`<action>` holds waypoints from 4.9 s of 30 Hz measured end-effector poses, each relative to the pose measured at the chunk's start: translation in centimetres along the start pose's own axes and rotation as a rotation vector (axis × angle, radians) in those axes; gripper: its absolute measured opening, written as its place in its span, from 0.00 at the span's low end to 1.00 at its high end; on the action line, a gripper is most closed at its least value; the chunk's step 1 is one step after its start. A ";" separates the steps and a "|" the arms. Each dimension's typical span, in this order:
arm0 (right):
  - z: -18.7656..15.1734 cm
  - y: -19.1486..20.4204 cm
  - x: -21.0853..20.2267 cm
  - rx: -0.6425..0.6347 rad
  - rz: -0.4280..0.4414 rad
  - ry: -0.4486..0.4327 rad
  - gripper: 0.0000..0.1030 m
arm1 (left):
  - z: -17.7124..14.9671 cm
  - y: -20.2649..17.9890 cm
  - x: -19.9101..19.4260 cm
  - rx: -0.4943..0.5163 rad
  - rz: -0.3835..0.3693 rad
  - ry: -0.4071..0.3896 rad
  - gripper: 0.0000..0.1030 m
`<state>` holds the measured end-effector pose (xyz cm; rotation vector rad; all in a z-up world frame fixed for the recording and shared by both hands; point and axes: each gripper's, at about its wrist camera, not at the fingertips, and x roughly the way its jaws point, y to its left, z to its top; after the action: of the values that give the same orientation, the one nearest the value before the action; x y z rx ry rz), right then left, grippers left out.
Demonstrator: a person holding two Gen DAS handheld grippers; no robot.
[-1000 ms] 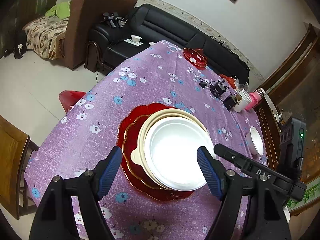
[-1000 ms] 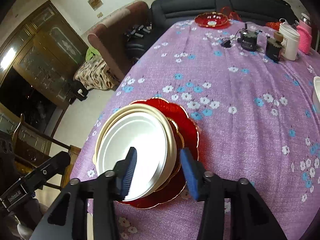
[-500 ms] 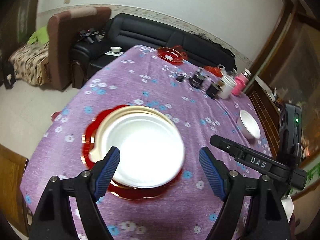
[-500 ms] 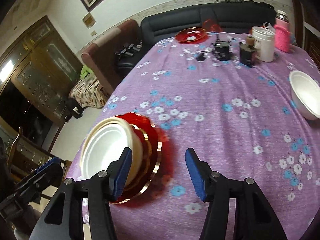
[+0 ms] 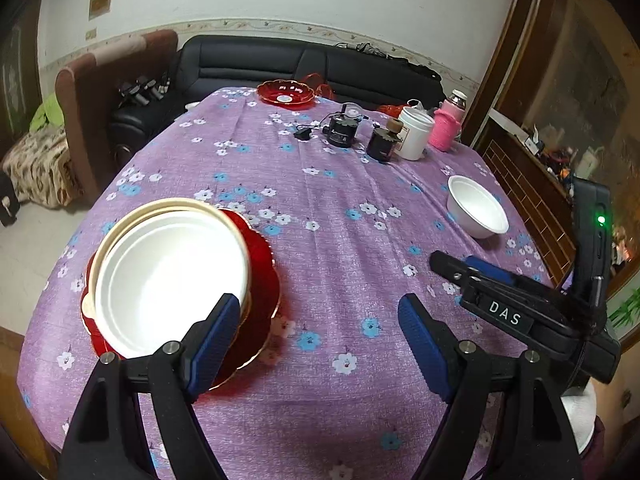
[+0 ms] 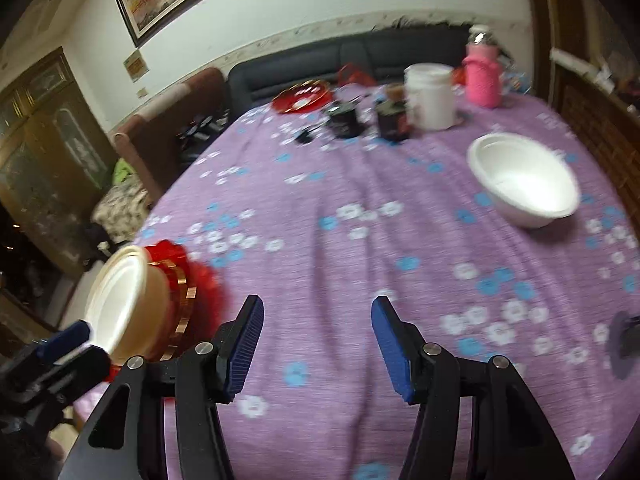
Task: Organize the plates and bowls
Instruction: 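Open the right tool to release the white plate and withdraw, then move the right tool toward the remaining white paper bowl, then grasp the rim of the white paper bowl with the right tool and lift, then carry the white bowl over the stack and lower it on top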
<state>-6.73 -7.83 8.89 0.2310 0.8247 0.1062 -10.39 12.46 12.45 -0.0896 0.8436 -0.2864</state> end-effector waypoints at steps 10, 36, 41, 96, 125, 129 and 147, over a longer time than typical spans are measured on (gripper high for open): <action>-0.5 -2.9 -2.7 -0.072 -0.213 -0.156 0.65 | -0.5 -2.5 1.1 0.056 0.061 -0.018 0.78; 0.8 -4.7 -3.6 -0.142 -0.354 -0.272 0.75 | 0.2 -6.3 4.5 0.118 0.084 0.003 0.78; 1.5 -5.7 -2.7 -0.138 -0.367 -0.257 0.75 | 0.3 -6.8 5.5 0.123 0.085 0.019 0.78; 7.2 -25.3 7.7 0.431 -0.206 -0.082 0.23 | 13.0 -22.9 32.9 0.092 -0.212 0.429 0.30; 6.7 -13.9 3.9 0.200 0.123 -0.194 0.19 | 9.6 -11.4 17.8 -0.017 -0.111 0.226 0.30; 6.3 -11.7 3.7 0.165 0.147 -0.186 0.19 | 8.9 -10.0 15.6 -0.027 -0.095 0.197 0.30; 3.7 -1.2 -2.3 0.070 0.226 -0.193 0.20 | 6.0 -3.3 2.7 -0.028 -0.051 -0.020 0.30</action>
<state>-5.57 -10.01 12.65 0.3939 0.6091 0.2636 -4.91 8.35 15.13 -0.1404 0.8267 -0.3213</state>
